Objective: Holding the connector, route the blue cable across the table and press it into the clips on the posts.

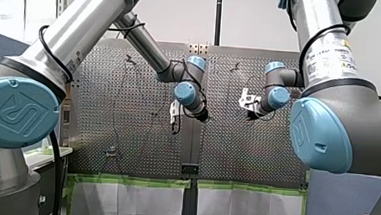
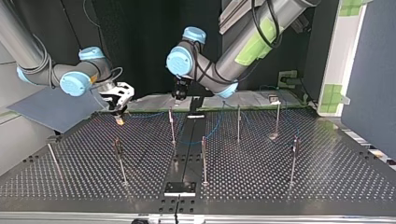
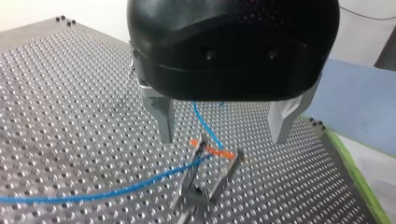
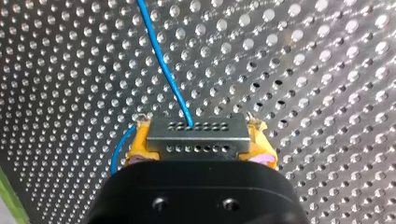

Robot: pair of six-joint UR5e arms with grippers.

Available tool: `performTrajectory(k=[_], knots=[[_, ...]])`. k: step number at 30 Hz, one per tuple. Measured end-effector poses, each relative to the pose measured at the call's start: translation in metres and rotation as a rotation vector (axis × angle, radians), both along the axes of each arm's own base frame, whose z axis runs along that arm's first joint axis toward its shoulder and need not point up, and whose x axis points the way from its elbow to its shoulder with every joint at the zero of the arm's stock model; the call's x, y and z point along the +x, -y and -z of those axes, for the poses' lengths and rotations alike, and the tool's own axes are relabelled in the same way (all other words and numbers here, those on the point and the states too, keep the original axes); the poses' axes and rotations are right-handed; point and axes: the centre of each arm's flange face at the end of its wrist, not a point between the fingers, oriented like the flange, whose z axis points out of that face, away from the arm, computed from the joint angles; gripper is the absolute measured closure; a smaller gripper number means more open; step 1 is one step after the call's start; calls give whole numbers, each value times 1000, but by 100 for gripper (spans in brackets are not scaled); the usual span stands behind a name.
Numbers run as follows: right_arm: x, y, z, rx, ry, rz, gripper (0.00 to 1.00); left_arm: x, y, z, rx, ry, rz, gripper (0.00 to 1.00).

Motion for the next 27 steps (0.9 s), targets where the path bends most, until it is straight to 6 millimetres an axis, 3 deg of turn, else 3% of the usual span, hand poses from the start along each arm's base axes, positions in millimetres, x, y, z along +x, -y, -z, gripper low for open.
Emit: performTrajectory(k=[10, 22, 27], knots=[[-8, 2, 0, 6, -11, 12, 100, -17, 48, -6, -113, 65, -15, 0], [-15, -3, -35, -42, 6, 20, 100, -48, 100, 18, -79, 34, -18, 0], [-16, -5, -39, -46, 10, 23, 100, -63, 118, 31, -51, 12, -23, 0]])
